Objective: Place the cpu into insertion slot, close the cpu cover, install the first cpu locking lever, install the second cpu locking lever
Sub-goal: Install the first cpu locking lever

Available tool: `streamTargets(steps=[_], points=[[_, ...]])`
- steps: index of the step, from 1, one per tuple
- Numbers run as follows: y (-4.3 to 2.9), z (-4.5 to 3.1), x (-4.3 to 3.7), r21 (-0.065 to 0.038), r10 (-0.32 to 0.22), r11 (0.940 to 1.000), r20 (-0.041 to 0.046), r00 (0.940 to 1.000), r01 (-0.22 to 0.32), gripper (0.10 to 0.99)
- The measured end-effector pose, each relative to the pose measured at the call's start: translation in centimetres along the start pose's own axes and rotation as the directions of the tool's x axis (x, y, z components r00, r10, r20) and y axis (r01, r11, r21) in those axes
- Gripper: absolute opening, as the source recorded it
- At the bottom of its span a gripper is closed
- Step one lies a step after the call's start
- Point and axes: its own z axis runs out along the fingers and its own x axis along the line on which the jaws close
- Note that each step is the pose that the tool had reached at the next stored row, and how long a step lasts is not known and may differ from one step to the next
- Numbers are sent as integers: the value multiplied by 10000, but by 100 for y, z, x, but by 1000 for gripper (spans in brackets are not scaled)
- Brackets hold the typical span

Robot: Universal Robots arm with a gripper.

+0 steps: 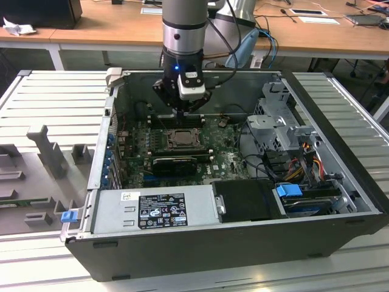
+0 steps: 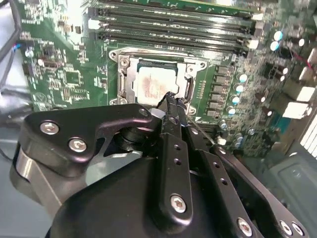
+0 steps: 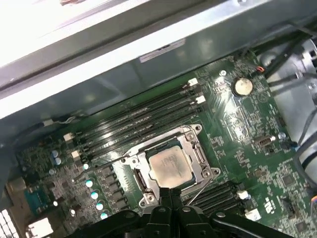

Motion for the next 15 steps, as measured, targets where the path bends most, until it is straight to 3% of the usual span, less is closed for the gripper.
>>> streamTargets(steps=[4, 7, 12, 15], points=[[0, 7, 0, -10, -892, 9960, 4, 9960, 892, 106], [0, 13, 0, -17, -1569, 9876, 8, 9876, 1569, 106], [0, 25, 0, -29, -2585, 9660, 16, 9660, 2585, 106], [0, 33, 0, -34, -3134, 9496, 19, 9496, 3134, 106]])
